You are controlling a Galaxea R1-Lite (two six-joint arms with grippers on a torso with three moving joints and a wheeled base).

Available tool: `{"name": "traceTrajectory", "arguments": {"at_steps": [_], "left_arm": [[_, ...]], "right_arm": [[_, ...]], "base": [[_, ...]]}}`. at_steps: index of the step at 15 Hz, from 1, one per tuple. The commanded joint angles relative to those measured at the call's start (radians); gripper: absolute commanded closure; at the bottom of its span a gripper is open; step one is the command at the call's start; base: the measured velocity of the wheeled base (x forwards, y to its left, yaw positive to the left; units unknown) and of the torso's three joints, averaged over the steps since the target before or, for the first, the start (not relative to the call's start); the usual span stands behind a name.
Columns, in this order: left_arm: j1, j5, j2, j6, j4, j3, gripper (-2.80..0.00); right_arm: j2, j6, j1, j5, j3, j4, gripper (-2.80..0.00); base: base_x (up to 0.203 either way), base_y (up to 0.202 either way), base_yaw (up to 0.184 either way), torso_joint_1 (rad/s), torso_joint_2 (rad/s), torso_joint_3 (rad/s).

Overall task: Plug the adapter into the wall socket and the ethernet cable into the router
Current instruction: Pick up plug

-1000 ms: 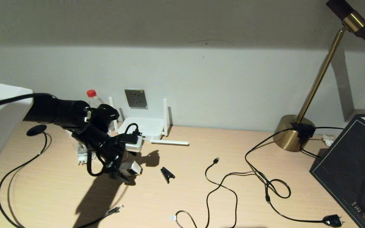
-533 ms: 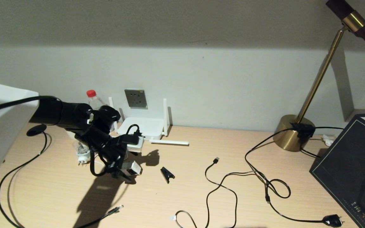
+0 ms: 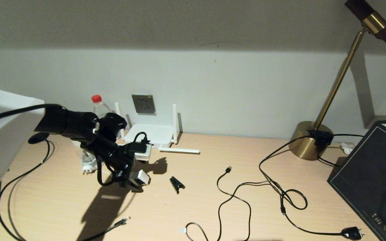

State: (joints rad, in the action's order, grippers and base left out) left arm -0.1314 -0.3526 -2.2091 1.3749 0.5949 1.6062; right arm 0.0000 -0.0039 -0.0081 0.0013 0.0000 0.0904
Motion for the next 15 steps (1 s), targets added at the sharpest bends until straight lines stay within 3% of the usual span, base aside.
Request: {"name": "traceTrajectory", "arguments": {"at_steps": [1,15], "left_arm": [[0.001,-0.003,-0.006,0.007,-0.002,0.001,-2.80],[0.003,-0.009,-0.014,0.007,-0.026,0.003,-2.80]], "right_arm": [[0.000,-0.001,0.000,0.000,0.035,0.002,0.00],[0.000,-0.001,0.000,0.000,0.035,0.000,0.00]], "base": [[0.000,0.000,0.000,0.000,0.00,0.000],[0.000,0.000,0.000,0.000,0.00,0.000]]}}
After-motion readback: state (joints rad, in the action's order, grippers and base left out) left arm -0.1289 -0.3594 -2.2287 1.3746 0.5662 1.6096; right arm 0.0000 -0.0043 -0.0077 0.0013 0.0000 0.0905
